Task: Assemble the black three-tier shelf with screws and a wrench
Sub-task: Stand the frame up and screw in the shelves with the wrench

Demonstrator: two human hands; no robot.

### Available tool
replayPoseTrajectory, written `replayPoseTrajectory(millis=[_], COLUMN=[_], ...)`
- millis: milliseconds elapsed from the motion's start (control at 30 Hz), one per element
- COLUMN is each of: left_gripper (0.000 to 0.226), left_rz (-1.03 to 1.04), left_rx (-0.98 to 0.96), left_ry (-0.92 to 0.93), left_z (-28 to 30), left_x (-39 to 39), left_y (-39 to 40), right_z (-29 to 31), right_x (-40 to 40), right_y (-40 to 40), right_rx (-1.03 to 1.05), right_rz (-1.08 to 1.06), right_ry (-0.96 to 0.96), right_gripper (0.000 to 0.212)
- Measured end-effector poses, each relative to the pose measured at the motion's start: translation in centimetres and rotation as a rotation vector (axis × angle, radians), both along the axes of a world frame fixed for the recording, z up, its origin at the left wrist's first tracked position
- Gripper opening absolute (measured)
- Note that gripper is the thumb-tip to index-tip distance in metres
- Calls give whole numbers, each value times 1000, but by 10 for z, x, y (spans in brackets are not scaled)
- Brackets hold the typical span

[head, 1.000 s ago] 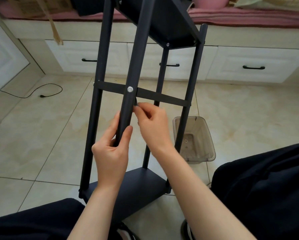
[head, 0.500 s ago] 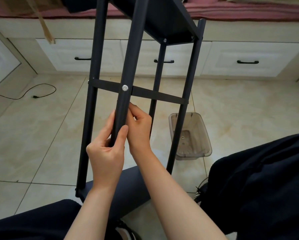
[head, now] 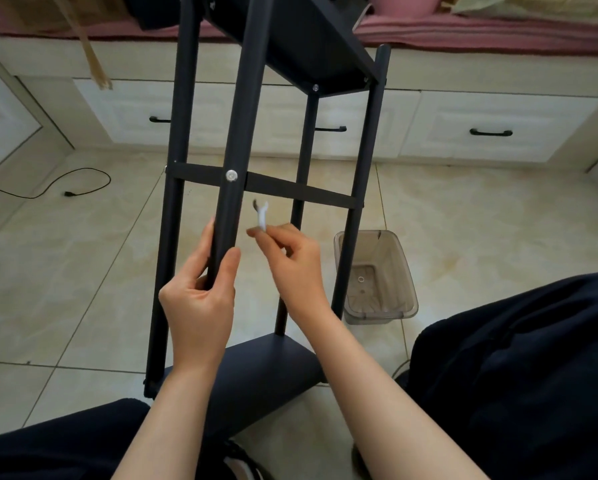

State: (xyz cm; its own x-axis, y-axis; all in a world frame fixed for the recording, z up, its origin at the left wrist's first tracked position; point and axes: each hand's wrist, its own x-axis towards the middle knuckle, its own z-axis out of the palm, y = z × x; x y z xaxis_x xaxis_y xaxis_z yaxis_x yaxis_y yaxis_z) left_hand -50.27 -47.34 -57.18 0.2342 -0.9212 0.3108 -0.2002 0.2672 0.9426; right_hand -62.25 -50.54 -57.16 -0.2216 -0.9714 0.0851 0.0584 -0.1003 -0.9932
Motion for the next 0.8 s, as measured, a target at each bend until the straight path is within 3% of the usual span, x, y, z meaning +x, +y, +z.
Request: replayPoseTrajectory(millis=[233,433,567,667,800], left_gripper=[40,42,42,42,44], left_rz=[25,33,30,28,34], left_rx=[21,23,15,2,11], left_ry=[34,23,23,16,13], left_z=[2,7,5,4,3], left_x=[1,-1,-3,-4,-1], left_y=[-3,-4,-1,0,-2], right_z=[-33,-85,-116,-125,-127], right_x=[-65,-119,-153,-173,-188], right_y=[35,24,-1,-20,-38], right_rx=[140,595,874,931,977], right_rz=[-196,-526,-406,-316,-253], right_ry=[103,249,417,556,722], right_gripper=[16,19,15,12,27])
